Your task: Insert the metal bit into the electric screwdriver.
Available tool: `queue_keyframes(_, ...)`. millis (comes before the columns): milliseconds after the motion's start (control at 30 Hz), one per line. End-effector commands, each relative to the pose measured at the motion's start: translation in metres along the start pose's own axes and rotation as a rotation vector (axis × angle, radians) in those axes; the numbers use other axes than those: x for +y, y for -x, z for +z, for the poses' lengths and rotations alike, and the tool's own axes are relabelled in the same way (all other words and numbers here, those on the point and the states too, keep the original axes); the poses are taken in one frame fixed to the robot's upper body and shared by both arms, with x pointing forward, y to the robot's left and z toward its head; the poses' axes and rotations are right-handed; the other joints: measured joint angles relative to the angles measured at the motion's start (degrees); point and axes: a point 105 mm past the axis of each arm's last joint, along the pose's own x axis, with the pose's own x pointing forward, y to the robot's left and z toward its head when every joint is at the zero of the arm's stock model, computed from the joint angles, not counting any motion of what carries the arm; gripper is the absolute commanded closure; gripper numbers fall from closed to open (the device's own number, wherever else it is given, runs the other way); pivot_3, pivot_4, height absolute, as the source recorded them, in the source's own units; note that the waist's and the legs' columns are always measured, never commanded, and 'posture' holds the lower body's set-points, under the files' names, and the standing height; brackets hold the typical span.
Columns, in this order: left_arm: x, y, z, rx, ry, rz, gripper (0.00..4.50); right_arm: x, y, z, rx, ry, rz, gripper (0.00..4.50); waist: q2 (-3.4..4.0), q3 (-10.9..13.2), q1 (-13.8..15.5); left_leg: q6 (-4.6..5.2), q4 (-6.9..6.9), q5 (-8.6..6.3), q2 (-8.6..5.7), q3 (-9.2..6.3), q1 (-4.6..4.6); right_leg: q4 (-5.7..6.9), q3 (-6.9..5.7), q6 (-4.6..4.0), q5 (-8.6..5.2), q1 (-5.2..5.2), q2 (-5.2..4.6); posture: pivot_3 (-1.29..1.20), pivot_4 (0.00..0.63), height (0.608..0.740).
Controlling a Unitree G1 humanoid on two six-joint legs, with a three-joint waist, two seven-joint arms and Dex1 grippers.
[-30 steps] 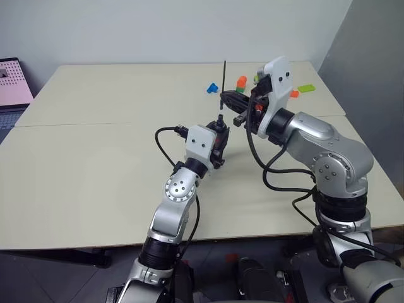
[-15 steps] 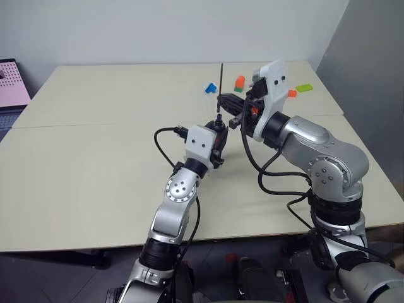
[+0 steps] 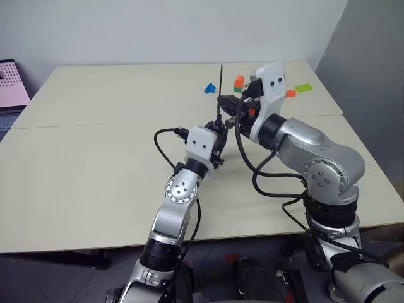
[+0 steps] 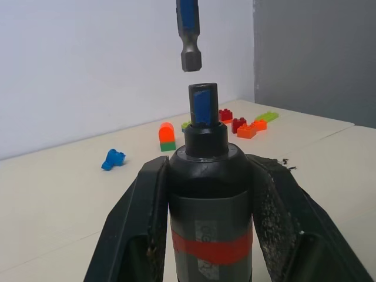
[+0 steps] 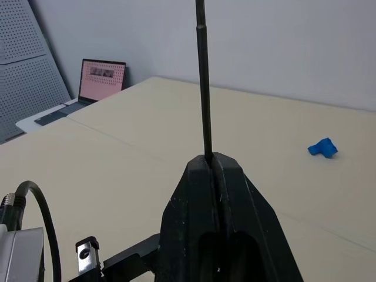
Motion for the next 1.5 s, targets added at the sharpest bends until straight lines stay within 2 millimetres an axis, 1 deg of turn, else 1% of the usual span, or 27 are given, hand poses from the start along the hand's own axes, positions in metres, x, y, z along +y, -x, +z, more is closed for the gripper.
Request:
queue_keyframes(33, 0.005, 0.001, 0.004, -0.017, -0.022, 0.031, 2.86, 0.001, 0.006, 0.010, -0.050, 0.011, -0.007, 4.50, 0.00, 0.0, 0.0, 0.00, 0.00, 0.00, 0.00, 0.00, 0.00, 0.00, 0.00, 0.00, 0.00, 0.00, 0.00, 0.00, 0.150, 0.740)
queue_keyframes(400, 0.004, 0.002, 0.004, -0.015, -0.018, 0.032, 2.86, -0.005, 0.008, 0.015, -0.061, 0.020, -0.024, 4.50, 0.00, 0.0, -0.1, 0.00, -0.01, 0.00, 0.00, -0.01, 0.00, -0.01, -0.01, 0.00, 0.00, 0.00, 0.00, 0.00, 0.150, 0.740)
queue_keyframes(633, 0.003, 0.002, 0.003, -0.012, -0.015, 0.025, 2.86, 0.000, 0.007, 0.012, -0.055, 0.001, 0.004, 4.50, 0.00, 0.0, -0.1, 0.00, 0.00, 0.00, 0.00, -0.01, 0.00, -0.01, -0.01, 0.00, 0.00, 0.00, 0.00, 0.00, 0.150, 0.740)
queue_keyframes(1033, 0.002, 0.003, 0.002, -0.011, -0.012, 0.028, 2.86, -0.001, 0.007, 0.003, -0.021, 0.005, -0.002, 4.50, 0.00, 0.0, -0.1, 0.00, 0.00, 0.00, 0.00, -0.02, 0.00, -0.02, -0.01, 0.00, 0.00, 0.00, 0.00, 0.00, 0.150, 0.740)
queue_keyframes(1167, 0.002, 0.004, 0.002, -0.011, -0.011, 0.027, 2.86, 0.002, 0.008, 0.004, -0.016, 0.004, 0.013, 4.50, 0.00, 0.0, -0.1, 0.00, 0.00, 0.00, 0.00, -0.02, 0.00, -0.03, -0.01, 0.00, 0.00, 0.00, 0.00, 0.00, 0.150, 0.740)
queue_keyframes(1333, 0.002, 0.004, 0.001, -0.007, -0.011, 0.026, 2.86, 0.012, 0.009, 0.003, -0.007, 0.013, 0.069, 4.50, 0.00, 0.0, -0.1, 0.00, -0.01, 0.00, 0.00, -0.02, 0.00, -0.03, -0.01, 0.00, 0.00, 0.00, 0.00, 0.00, 0.150, 0.740)
queue_keyframes(1500, 0.001, 0.004, 0.001, -0.006, -0.010, 0.024, 2.86, 0.014, 0.010, 0.001, -0.001, 0.016, 0.084, 4.50, 0.00, 0.0, -0.1, 0.00, -0.01, 0.00, 0.00, -0.02, 0.00, -0.03, -0.02, 0.00, 0.00, 0.00, 0.00, 0.00, 0.150, 0.740)
